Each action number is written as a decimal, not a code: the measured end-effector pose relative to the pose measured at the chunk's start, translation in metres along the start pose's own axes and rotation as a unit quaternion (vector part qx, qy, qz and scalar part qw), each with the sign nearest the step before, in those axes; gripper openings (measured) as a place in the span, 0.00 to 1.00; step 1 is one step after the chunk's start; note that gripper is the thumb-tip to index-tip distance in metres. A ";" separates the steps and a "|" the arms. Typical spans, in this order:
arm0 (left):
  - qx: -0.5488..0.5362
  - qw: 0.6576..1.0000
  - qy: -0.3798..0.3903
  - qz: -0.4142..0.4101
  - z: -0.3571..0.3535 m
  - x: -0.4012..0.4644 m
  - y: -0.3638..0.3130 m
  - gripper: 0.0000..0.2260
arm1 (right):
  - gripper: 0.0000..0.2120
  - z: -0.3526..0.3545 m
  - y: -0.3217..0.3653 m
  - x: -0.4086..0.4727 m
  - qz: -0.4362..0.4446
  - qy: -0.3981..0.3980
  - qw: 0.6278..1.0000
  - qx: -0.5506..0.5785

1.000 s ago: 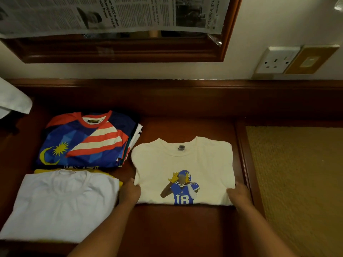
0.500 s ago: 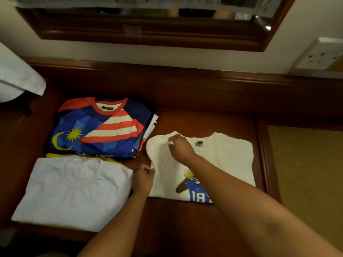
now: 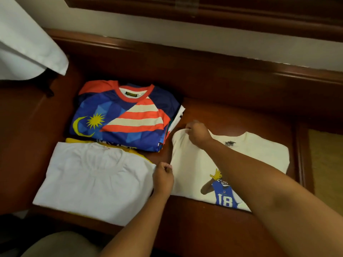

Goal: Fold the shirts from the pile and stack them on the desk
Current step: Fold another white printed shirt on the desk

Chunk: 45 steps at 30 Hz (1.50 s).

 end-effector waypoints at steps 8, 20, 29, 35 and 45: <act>-0.020 0.998 0.062 0.015 -0.010 0.021 -0.021 0.16 | 0.20 0.008 -0.014 -0.071 -0.014 -0.105 0.993 0.052; -0.051 0.999 0.002 -0.016 -0.019 0.040 -0.057 0.19 | 0.24 -0.028 -0.131 -0.185 -0.096 -0.052 0.994 0.026; 0.368 0.873 0.120 -0.297 -0.080 -0.024 -0.056 0.28 | 0.27 0.015 -0.158 -0.152 -0.102 -0.026 0.993 -0.058; 0.405 0.859 0.115 -0.290 -0.077 -0.007 -0.066 0.27 | 0.28 0.033 -0.196 -0.150 -0.173 -0.032 0.983 -0.061; 0.455 0.783 0.127 -0.405 -0.095 -0.023 -0.033 0.32 | 0.35 0.009 -0.242 -0.198 -0.162 -0.027 0.978 -0.131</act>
Point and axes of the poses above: each hand's wrist, its own x-axis towards the middle knuckle, its own z-axis out of the back of the hand, y = z × x, the point moved 5 cm from there along x, towards the middle knuckle, and after that the axes turned 5 degrees about -z, right-handed, at the moved point
